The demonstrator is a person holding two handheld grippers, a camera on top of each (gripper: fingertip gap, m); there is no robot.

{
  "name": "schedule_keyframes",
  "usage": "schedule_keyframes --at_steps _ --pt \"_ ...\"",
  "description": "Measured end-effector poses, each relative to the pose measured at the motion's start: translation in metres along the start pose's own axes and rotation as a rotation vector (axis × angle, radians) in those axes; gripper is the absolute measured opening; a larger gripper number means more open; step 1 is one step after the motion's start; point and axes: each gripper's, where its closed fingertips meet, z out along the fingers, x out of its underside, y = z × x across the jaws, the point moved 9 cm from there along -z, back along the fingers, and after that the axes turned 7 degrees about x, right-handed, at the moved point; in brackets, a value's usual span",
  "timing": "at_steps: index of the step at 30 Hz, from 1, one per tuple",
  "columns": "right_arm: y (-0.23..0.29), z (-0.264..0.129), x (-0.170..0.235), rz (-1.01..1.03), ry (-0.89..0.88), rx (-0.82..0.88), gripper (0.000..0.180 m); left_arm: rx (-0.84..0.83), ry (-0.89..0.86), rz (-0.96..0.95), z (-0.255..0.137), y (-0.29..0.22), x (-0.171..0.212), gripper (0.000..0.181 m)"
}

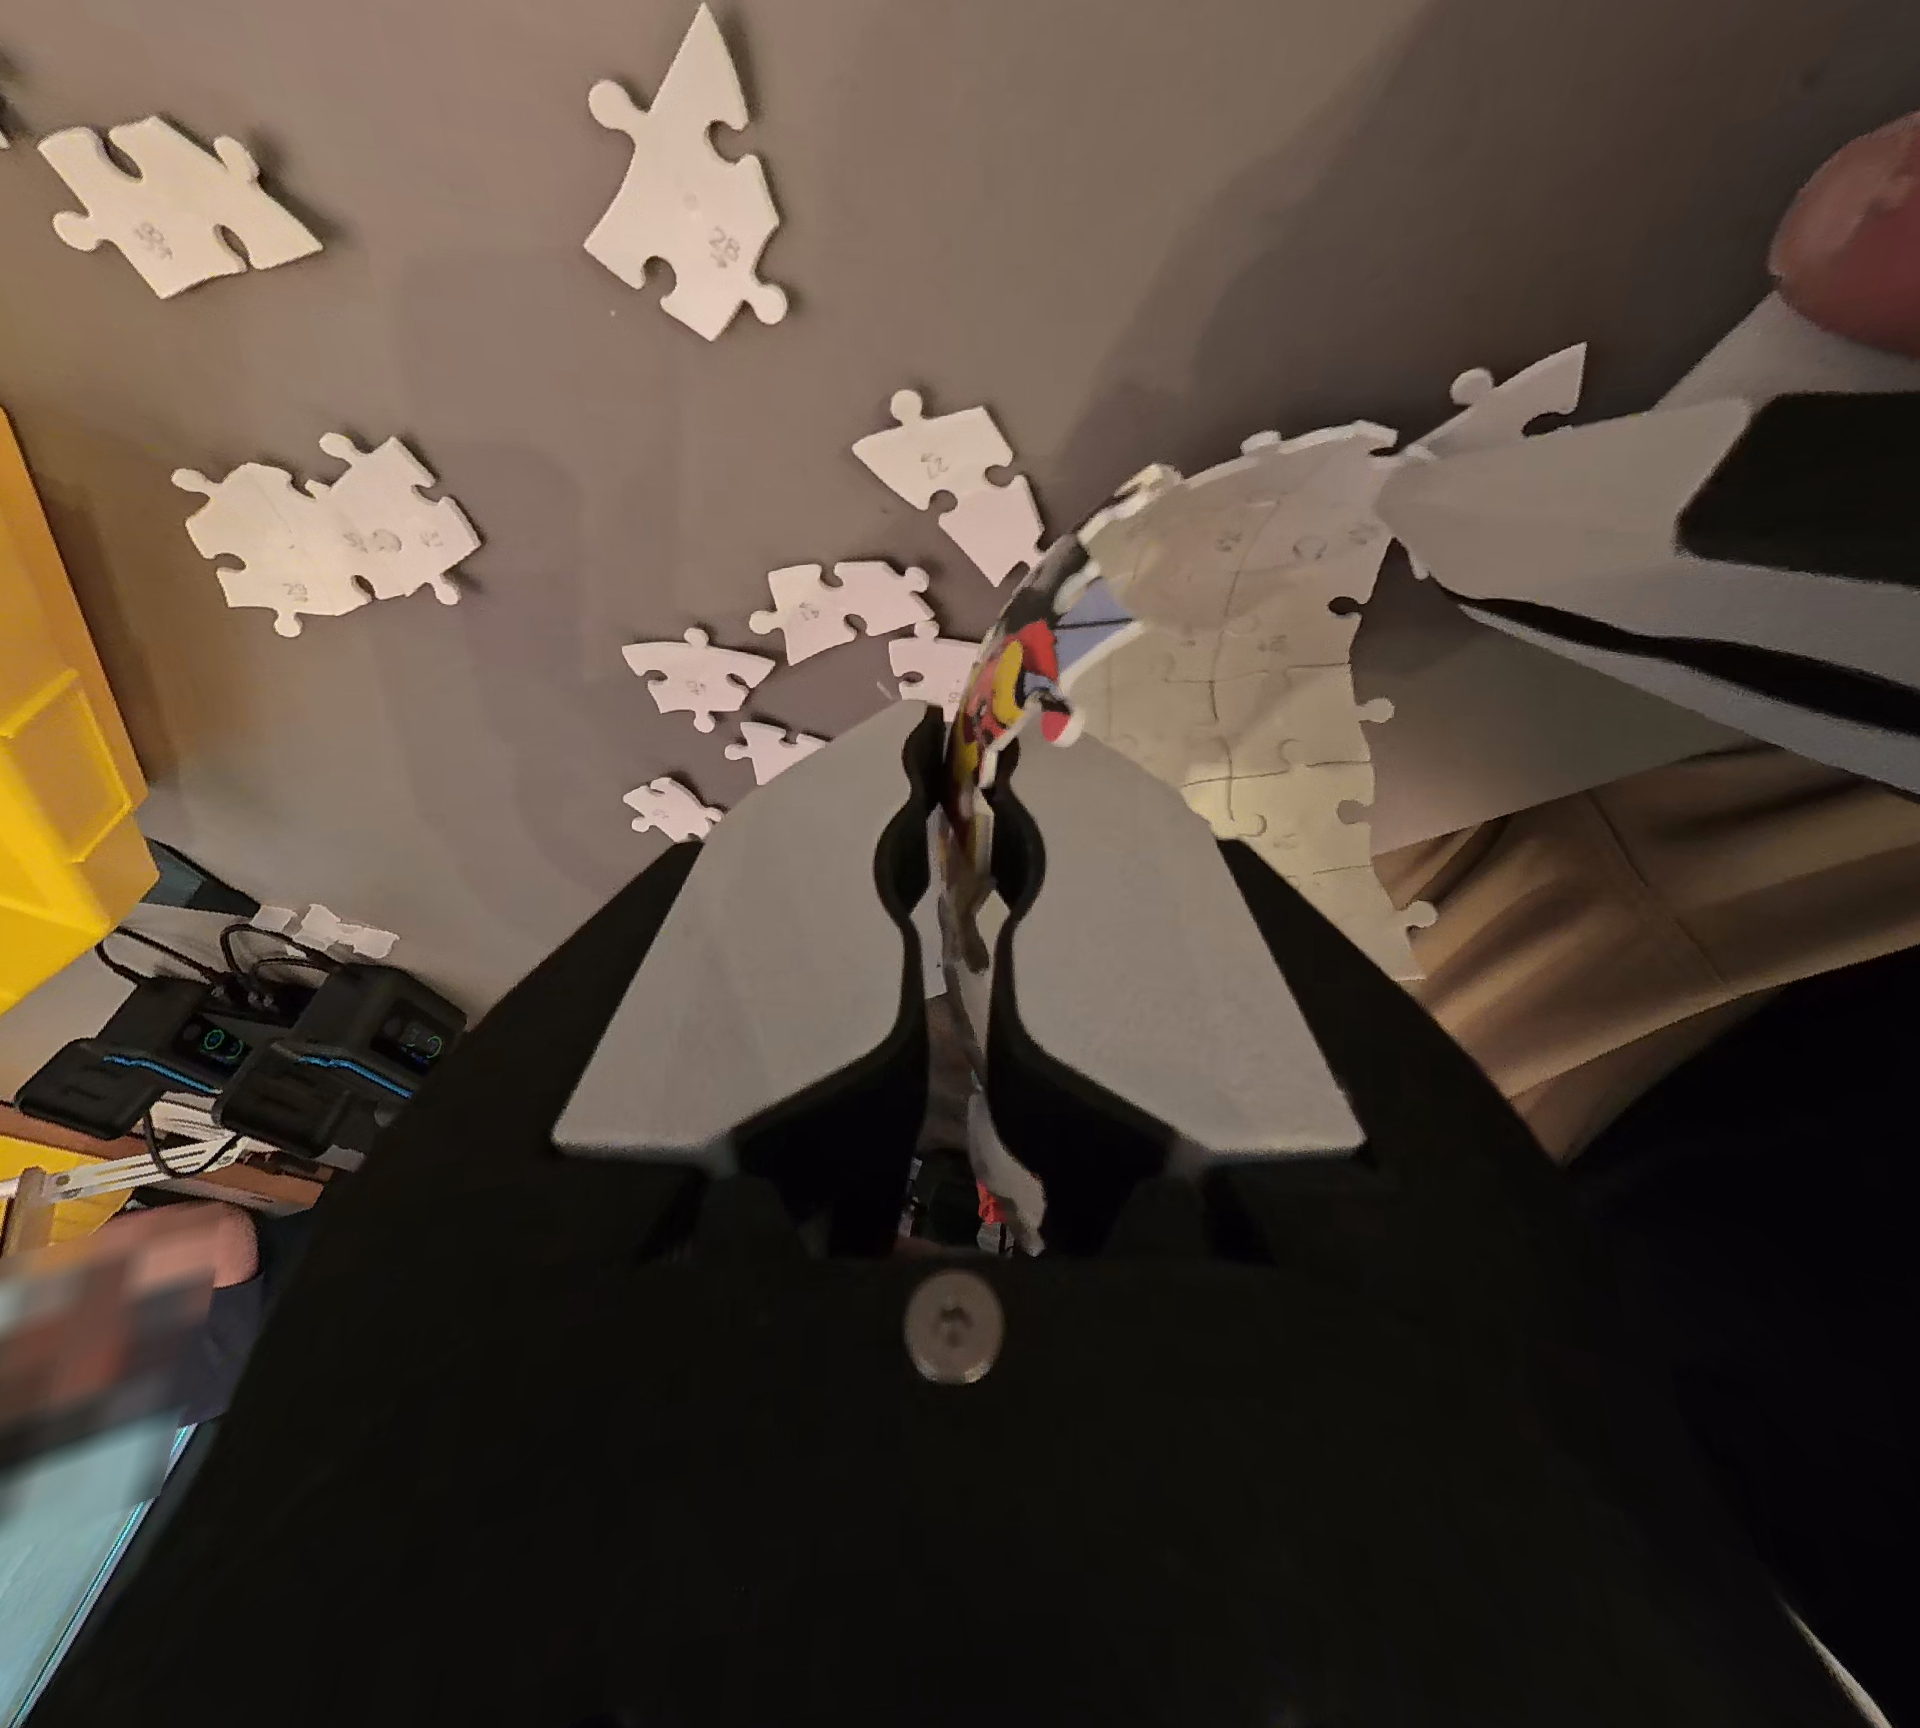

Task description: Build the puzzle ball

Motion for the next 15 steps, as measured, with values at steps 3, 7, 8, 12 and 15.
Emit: schedule_keyframes --at_steps 3,7,8,12,15 --pt "0.0 0.001 0.001 0.002 -0.001 -0.001 0.0 0.003 -0.005 0.0 -0.001 0.0 0.001 0.006" --pt "0.0 0.0 0.001 0.001 -0.001 -0.002 0.0 0.009 -0.009 0.005 0.0 -0.002 0.005 0.006" --pt "0.0 0.001 0.001 0.003 -0.002 -0.004 0.0 0.013 -0.012 0.007 0.0 -0.002 0.006 0.006" --pt "0.001 0.002 0.002 0.012 -0.008 -0.018 0.0 0.03 -0.025 0.011 0.0 -0.004 0.012 0.006" --pt "0.003 0.003 0.001 0.02 -0.019 -0.032 0.0 0.036 -0.035 0.012 0.0 -0.005 0.016 0.006"
